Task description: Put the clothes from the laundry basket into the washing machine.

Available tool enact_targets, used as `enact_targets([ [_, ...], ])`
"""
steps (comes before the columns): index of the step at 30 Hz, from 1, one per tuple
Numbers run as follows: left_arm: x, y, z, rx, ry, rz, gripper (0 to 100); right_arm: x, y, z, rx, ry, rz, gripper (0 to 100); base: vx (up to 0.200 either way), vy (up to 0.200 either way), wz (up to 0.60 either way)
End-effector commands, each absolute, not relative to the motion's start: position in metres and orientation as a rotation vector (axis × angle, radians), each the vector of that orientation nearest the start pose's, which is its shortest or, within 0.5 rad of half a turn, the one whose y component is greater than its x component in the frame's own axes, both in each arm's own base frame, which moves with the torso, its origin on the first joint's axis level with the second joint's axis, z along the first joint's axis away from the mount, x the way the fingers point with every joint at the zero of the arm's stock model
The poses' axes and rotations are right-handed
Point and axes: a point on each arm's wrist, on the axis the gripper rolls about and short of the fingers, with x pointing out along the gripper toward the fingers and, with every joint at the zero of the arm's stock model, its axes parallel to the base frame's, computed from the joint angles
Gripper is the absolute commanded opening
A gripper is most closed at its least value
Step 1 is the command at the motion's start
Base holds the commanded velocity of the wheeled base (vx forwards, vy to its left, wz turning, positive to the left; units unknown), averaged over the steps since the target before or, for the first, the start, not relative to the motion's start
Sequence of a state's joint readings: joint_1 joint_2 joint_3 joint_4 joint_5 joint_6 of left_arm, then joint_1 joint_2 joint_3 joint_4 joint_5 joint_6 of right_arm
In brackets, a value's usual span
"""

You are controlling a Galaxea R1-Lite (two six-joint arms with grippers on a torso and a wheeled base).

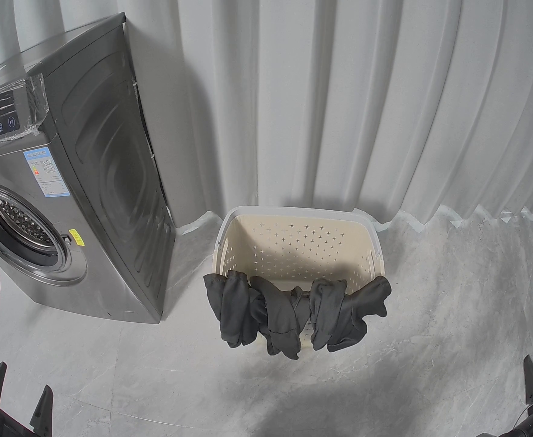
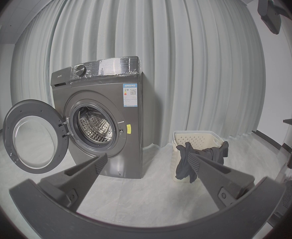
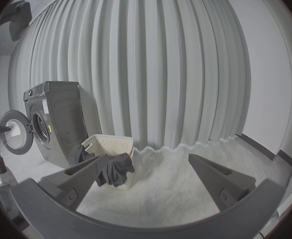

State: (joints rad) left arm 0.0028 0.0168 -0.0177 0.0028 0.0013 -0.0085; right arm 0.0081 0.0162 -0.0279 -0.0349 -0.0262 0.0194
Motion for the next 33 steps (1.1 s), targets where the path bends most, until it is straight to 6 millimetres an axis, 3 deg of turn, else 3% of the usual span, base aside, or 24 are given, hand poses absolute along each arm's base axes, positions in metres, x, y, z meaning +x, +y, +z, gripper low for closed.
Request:
enact_targets([
  [1, -0.023, 0.0, 0.076, -0.008, 0.003, 0.005, 100, -0.042, 0.0, 0.144, 0.057, -0.219, 0.081, 100, 0.0, 0.0, 0.0],
  [3, -0.023, 0.0, 0.076, -0.008, 0.003, 0.006, 100, -0.026, 0.002, 0.148, 0.074, -0.044, 0.212, 100, 0.0, 0.0, 0.0],
  [4, -0.023, 0.0, 0.076, -0.008, 0.005, 0.006, 100, -0.026, 0.002, 0.148, 0.074, -0.044, 0.212, 100, 0.0, 0.0, 0.0],
  [5, -0.023, 0.0, 0.076, -0.008, 0.003, 0.006, 100, -0.007, 0.005, 0.149, 0.093, 0.1, 0.326, 100, 0.0, 0.0, 0.0],
  [7, -0.023, 0.0, 0.076, -0.008, 0.005, 0.006, 100, 0.002, 0.006, 0.149, 0.099, 0.158, 0.364, 100, 0.0, 0.0, 0.0],
  [8, -0.023, 0.0, 0.076, -0.008, 0.005, 0.006, 100, 0.024, 0.01, 0.155, 0.106, 0.257, 0.432, 100, 0.0, 0.0, 0.0],
  [9, -0.023, 0.0, 0.076, -0.008, 0.006, 0.006, 100, 0.027, 0.011, 0.155, 0.107, 0.268, 0.441, 100, 0.0, 0.0, 0.0],
  [10, -0.023, 0.0, 0.076, -0.008, 0.005, 0.006, 100, 0.044, 0.014, 0.157, 0.103, 0.311, 0.461, 100, 0.0, 0.0, 0.0],
  [11, -0.023, 0.0, 0.076, -0.008, 0.006, 0.005, 100, 0.046, 0.014, 0.158, 0.101, 0.313, 0.464, 100, 0.0, 0.0, 0.0],
  [12, -0.023, 0.0, 0.076, -0.008, 0.006, 0.005, 100, 0.067, 0.02, 0.159, 0.097, 0.345, 0.491, 100, 0.0, 0.0, 0.0],
  [14, -0.023, 0.0, 0.076, -0.008, 0.005, 0.003, 100, 0.088, 0.026, 0.159, 0.093, 0.37, 0.516, 100, 0.0, 0.0, 0.0],
  [18, -0.023, 0.0, 0.076, -0.008, 0.005, 0.003, 100, 0.114, 0.035, 0.153, 0.09, 0.425, 0.535, 100, 0.0, 0.0, 0.0],
  [24, -0.023, 0.0, 0.076, -0.009, 0.006, 0.005, 100, 0.168, 0.06, 0.147, 0.089, 0.471, 0.585, 100, 0.0, 0.0, 0.0],
  [33, -0.023, 0.0, 0.076, -0.009, 0.006, 0.005, 100, 0.225, 0.087, 0.107, 0.026, 0.536, 0.457, 100, 0.0, 0.0, 0.0],
])
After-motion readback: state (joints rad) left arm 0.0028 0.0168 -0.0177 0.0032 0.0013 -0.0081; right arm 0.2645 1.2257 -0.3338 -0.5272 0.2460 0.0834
